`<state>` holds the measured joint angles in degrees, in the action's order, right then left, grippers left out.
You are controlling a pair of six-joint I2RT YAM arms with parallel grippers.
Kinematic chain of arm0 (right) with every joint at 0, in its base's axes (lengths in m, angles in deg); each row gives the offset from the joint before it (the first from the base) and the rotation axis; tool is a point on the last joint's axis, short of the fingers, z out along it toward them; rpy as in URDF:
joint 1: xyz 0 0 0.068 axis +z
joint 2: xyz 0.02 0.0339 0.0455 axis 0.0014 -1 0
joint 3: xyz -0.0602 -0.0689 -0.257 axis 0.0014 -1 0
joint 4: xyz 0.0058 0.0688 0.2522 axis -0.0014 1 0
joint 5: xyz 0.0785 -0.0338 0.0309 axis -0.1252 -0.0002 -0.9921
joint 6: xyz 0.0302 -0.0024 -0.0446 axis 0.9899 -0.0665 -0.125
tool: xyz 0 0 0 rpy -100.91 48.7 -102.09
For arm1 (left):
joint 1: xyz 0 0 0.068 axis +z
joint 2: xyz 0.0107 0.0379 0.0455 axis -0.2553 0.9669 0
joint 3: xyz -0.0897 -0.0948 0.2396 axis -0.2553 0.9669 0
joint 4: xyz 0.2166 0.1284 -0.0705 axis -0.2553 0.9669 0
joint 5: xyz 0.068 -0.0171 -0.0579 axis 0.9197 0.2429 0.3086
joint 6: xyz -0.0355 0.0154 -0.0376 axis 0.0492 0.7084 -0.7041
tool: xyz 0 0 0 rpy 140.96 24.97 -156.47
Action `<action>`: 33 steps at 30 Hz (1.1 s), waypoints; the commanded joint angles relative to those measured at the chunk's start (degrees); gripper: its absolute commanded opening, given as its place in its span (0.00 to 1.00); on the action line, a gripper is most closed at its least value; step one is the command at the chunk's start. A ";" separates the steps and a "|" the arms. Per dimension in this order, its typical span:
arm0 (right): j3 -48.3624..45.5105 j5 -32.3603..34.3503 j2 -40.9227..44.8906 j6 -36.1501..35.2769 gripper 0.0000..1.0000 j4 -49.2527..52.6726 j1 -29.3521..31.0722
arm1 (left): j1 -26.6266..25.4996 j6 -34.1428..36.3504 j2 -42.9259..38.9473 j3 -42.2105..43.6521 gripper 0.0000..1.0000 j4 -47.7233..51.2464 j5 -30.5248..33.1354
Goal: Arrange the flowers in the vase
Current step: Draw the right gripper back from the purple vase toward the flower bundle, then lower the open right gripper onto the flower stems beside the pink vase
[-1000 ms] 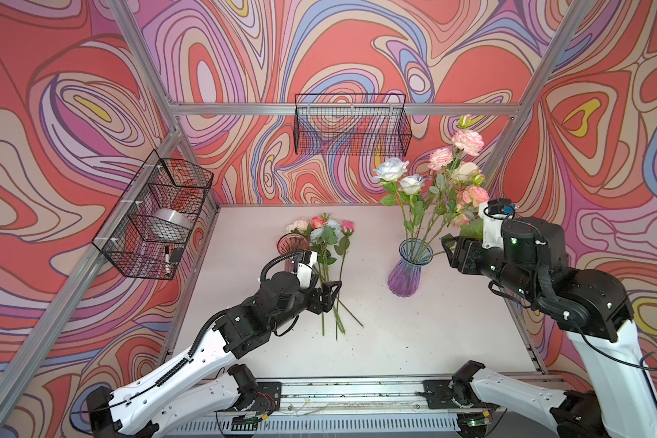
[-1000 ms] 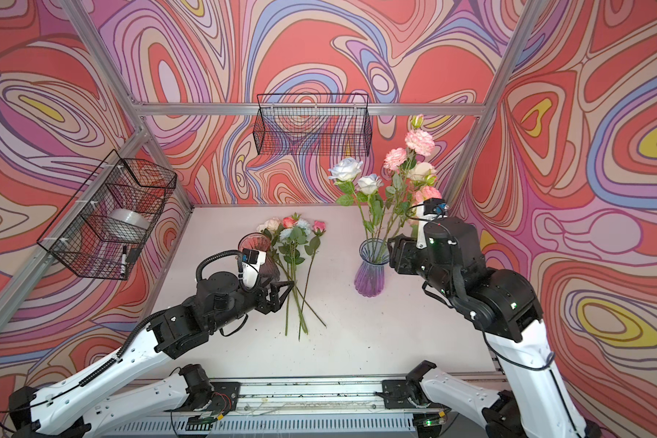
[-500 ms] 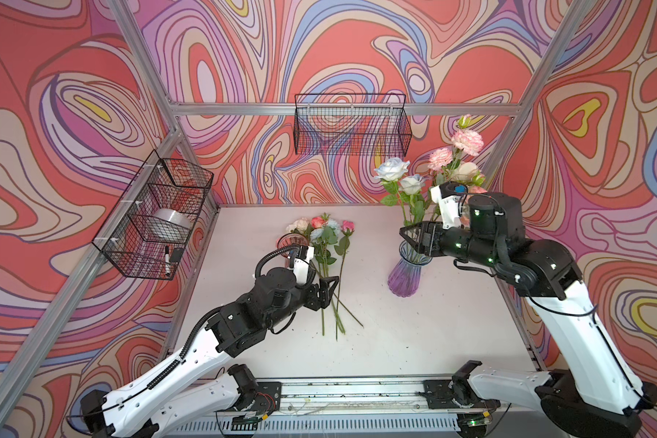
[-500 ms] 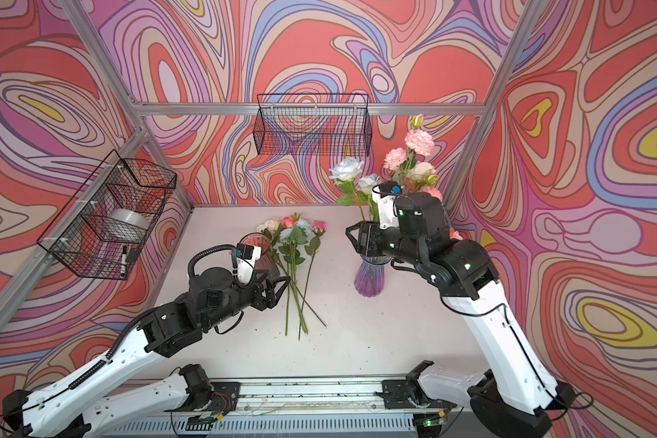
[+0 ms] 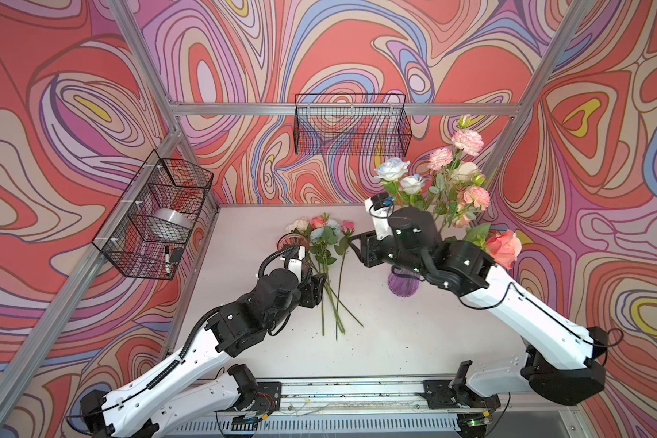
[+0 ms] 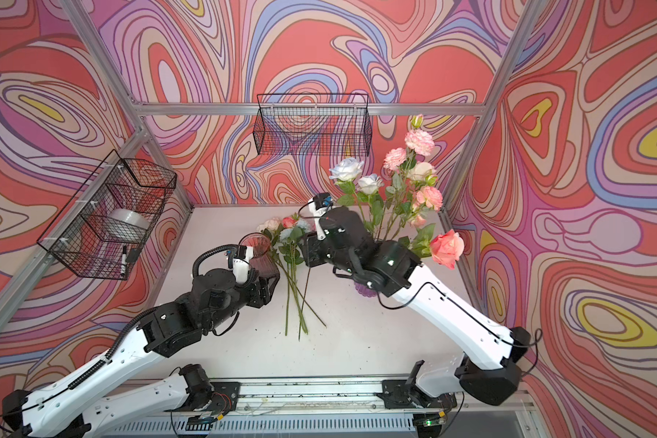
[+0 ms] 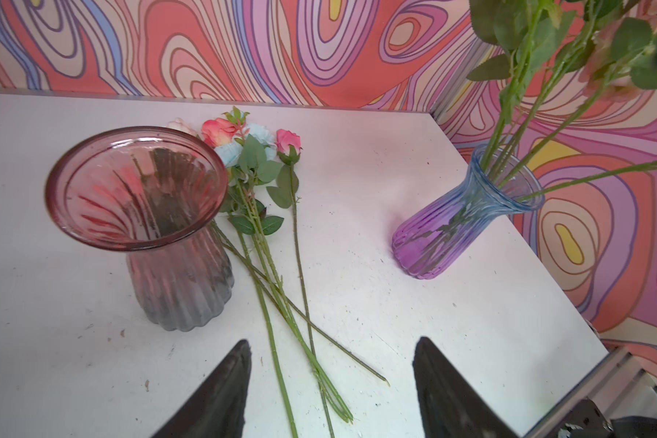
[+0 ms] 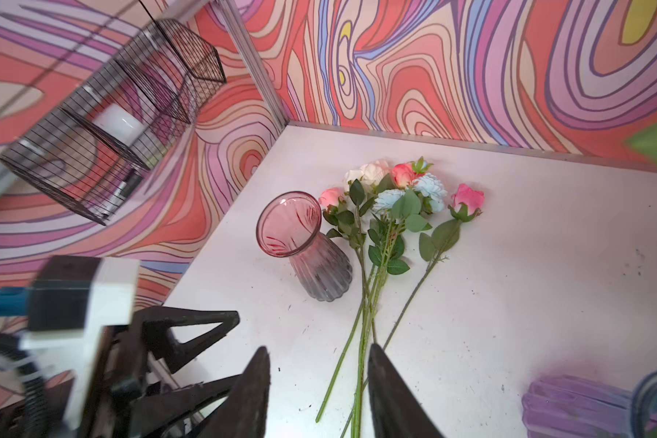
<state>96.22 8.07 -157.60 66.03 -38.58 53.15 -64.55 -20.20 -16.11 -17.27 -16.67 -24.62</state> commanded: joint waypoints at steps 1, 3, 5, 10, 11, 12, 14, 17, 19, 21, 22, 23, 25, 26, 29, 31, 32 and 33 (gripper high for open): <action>-5.26 12.47 -2.85 3.01 0.36 -2.50 1.52 | 0.62 -4.27 -2.00 -0.37 0.63 5.34 7.77; -8.43 13.84 -3.61 4.94 0.29 -4.47 1.64 | 0.68 -5.84 -3.78 0.54 0.61 7.03 10.59; -10.41 13.07 -5.73 5.94 0.23 -6.23 1.73 | 0.75 -7.96 -6.39 2.37 0.59 8.58 13.58; -9.92 9.31 -13.91 7.44 0.16 -7.93 1.70 | 1.25 -13.60 -13.43 6.84 0.59 13.10 18.76; -9.29 9.27 -15.85 7.46 0.16 -8.36 1.62 | 1.30 -14.52 -14.78 7.49 0.59 14.00 19.01; -8.57 8.99 -17.53 7.72 0.17 -8.29 1.39 | 1.41 -14.99 -15.89 8.09 0.59 14.59 19.10; -7.25 5.86 -21.21 8.40 0.20 -8.89 0.02 | 1.41 -15.70 -17.88 8.73 0.60 15.99 18.74; -7.57 1.17 -25.83 9.68 0.26 -12.59 -2.01 | 1.43 -16.28 -19.52 8.66 0.61 18.39 17.91; -6.96 -2.25 -29.13 10.36 0.29 -14.45 -3.37 | 1.43 -16.54 -20.17 8.48 0.61 19.75 17.06; -5.82 -4.31 -32.53 10.42 0.30 -15.38 -4.27 | 1.49 -16.22 -20.46 8.39 0.62 20.15 16.03; -5.04 -4.60 -34.29 10.45 0.31 -15.33 -4.73 | 1.43 -16.21 -20.56 8.33 0.62 20.40 15.42; -4.55 -4.59 -35.54 10.81 0.31 -15.07 -5.16 | 1.46 -16.07 -20.62 8.23 0.63 20.51 14.89; -4.65 -5.82 -36.99 11.52 0.32 -16.41 -6.58 | 1.49 -15.79 -20.64 8.22 0.64 20.57 13.57; -4.79 -6.21 -37.46 11.48 0.33 -17.05 -7.11 | 1.50 -15.48 -20.64 8.28 0.64 20.40 12.99; -2.94 -7.96 -39.87 10.55 0.36 -16.33 -8.44 | 1.49 -14.52 -20.25 8.48 0.64 19.49 11.93; -1.60 -9.16 -41.46 9.55 0.37 -16.02 -8.84 | 1.44 -13.62 -19.71 8.24 0.65 18.81 11.64; -1.10 -9.27 -42.13 9.26 0.37 -15.60 -8.89 | 1.42 -13.21 -19.43 8.10 0.65 18.61 11.64; -0.55 -9.27 -42.84 9.32 0.37 -15.37 -9.04 | 1.48 -12.83 -19.01 7.83 0.65 18.47 11.51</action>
<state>93.51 0.90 -198.71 76.15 -53.44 44.23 -63.44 -34.14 -35.96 -8.99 1.52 -12.45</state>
